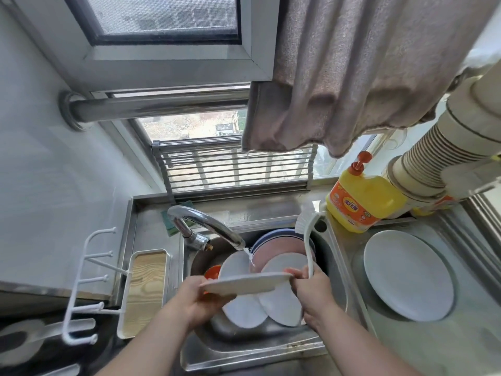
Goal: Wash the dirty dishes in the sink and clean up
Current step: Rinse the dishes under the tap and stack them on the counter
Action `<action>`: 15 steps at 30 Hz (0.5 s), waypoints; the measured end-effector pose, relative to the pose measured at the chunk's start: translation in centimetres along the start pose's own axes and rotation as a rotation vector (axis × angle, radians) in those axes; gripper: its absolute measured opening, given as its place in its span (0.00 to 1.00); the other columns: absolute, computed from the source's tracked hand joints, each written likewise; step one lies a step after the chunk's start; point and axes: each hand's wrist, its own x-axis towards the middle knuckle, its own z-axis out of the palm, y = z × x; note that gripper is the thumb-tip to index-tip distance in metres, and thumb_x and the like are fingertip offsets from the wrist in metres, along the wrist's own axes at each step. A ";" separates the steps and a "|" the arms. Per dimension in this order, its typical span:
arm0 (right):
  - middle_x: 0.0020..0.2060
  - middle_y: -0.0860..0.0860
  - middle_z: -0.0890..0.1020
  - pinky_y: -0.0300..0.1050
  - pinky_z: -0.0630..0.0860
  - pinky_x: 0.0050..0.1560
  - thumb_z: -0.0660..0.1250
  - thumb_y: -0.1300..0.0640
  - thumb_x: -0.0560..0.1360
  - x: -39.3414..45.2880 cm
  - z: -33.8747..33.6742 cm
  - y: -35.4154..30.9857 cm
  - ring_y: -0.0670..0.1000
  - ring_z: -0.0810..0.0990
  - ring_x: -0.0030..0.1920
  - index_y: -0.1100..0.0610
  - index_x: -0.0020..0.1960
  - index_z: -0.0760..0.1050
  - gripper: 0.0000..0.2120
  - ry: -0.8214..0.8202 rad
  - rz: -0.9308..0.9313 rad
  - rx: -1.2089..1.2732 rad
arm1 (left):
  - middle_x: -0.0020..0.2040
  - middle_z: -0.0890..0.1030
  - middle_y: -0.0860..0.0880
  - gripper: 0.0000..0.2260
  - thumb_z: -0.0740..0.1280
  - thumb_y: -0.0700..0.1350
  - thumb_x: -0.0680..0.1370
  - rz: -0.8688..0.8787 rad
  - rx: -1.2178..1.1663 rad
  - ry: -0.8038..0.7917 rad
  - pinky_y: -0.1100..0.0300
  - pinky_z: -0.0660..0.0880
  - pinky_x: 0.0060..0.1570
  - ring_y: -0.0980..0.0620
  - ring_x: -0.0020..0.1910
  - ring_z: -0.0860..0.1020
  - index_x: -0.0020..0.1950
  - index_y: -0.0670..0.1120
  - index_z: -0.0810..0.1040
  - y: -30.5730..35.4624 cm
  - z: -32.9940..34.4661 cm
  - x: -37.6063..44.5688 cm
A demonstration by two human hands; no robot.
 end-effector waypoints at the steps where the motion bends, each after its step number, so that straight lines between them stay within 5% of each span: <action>1: 0.42 0.54 0.88 0.60 0.81 0.55 0.67 0.74 0.76 -0.1 -0.1 -0.1 0.57 0.83 0.46 0.56 0.44 0.68 0.15 -0.013 0.023 0.034 | 0.62 0.74 0.30 0.26 0.55 0.26 0.70 0.020 -0.005 -0.016 0.35 0.80 0.51 0.28 0.59 0.76 0.68 0.34 0.68 -0.1 -0.3 0.0; 3: 0.46 0.58 0.88 0.62 0.81 0.53 0.64 0.75 0.77 -0.1 -0.6 -0.4 0.61 0.83 0.48 0.59 0.49 0.69 0.12 -0.030 0.096 0.157 | 0.69 0.72 0.28 0.34 0.56 0.23 0.68 0.030 0.039 -0.120 0.36 0.83 0.51 0.27 0.64 0.76 0.75 0.35 0.65 0.0 -1.1 0.2; 5: 0.51 0.60 0.86 0.59 0.84 0.47 0.66 0.73 0.78 0.0 -1.5 -0.6 0.64 0.85 0.51 0.60 0.52 0.72 0.10 -0.032 0.145 0.272 | 0.74 0.70 0.28 0.41 0.61 0.23 0.64 0.052 0.136 -0.205 0.37 0.79 0.61 0.27 0.69 0.74 0.78 0.35 0.66 0.0 -1.4 0.1; 7: 0.53 0.62 0.85 0.57 0.85 0.42 0.69 0.68 0.79 0.0 -2.2 -0.7 0.64 0.85 0.52 0.63 0.55 0.73 0.07 -0.034 0.165 0.306 | 0.73 0.72 0.29 0.38 0.59 0.25 0.64 0.078 0.219 -0.286 0.36 0.77 0.65 0.27 0.69 0.74 0.75 0.36 0.71 -0.2 -0.9 -0.7; 11: 0.46 0.65 0.82 0.66 0.84 0.50 0.70 0.60 0.81 -0.8 -3.0 -0.6 0.66 0.85 0.49 0.59 0.51 0.71 0.08 -0.069 0.159 0.220 | 0.63 0.81 0.31 0.34 0.51 0.22 0.69 0.205 0.268 -0.294 0.32 0.79 0.58 0.27 0.63 0.77 0.69 0.42 0.79 -0.8 0.4 -1.1; 15: 0.40 0.61 0.76 0.59 0.83 0.43 0.69 0.70 0.77 -0.8 -2.3 -0.4 0.61 0.79 0.42 0.55 0.40 0.65 0.17 -0.043 0.072 0.005 | 0.63 0.82 0.33 0.33 0.53 0.19 0.72 0.283 0.225 -0.256 0.34 0.78 0.58 0.28 0.62 0.79 0.67 0.44 0.81 -1.0 0.9 -1.1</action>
